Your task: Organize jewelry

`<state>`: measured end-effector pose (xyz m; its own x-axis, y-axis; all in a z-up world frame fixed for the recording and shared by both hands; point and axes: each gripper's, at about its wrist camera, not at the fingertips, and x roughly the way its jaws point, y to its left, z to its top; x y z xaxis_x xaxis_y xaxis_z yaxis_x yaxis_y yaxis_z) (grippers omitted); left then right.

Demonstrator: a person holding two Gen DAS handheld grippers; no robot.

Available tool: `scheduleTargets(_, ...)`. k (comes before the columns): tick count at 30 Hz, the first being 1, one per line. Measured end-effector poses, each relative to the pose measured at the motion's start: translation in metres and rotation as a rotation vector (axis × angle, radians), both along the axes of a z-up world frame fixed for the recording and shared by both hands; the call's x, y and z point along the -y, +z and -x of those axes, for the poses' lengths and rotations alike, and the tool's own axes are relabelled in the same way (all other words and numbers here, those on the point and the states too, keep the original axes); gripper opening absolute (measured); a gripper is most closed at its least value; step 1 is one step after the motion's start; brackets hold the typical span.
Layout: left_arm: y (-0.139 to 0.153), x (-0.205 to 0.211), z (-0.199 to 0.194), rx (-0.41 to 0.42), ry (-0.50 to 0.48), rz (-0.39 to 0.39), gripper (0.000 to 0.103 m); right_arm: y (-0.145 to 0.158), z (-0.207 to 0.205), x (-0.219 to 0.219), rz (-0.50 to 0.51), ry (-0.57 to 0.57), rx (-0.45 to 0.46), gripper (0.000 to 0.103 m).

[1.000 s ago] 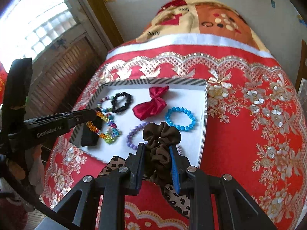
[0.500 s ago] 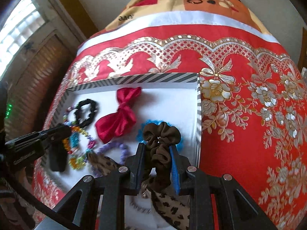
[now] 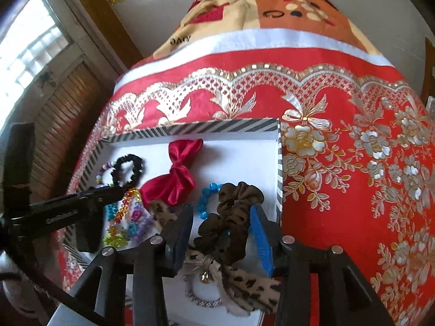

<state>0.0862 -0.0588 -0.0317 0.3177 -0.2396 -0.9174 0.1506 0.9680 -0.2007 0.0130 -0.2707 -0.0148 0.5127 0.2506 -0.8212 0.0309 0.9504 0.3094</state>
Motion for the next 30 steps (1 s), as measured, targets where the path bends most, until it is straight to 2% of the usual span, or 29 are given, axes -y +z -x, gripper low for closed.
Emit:
scheduleTargets(5,0.010,-0.006,0.012,0.021,0.013,-0.012,0.032,0.013,0.016,-0.001,-0.027,-0.027,0.030,0.044)
scheduleTargets(16,0.027,-0.012,0.050,0.064,0.033,-0.060,0.032,0.024,0.046,-0.028,0.009,-0.025,0.061,0.045)
scheduleTargets(20,0.029,-0.013,0.061,0.068,0.040,-0.119,0.032,0.028,0.052,-0.038,0.024,-0.017,0.070,0.045)
scheduleTargets(30,0.042,-0.023,0.090,0.130,0.052,-0.187,0.032,0.032,0.067,-0.052,0.019,0.001,0.076,0.047)
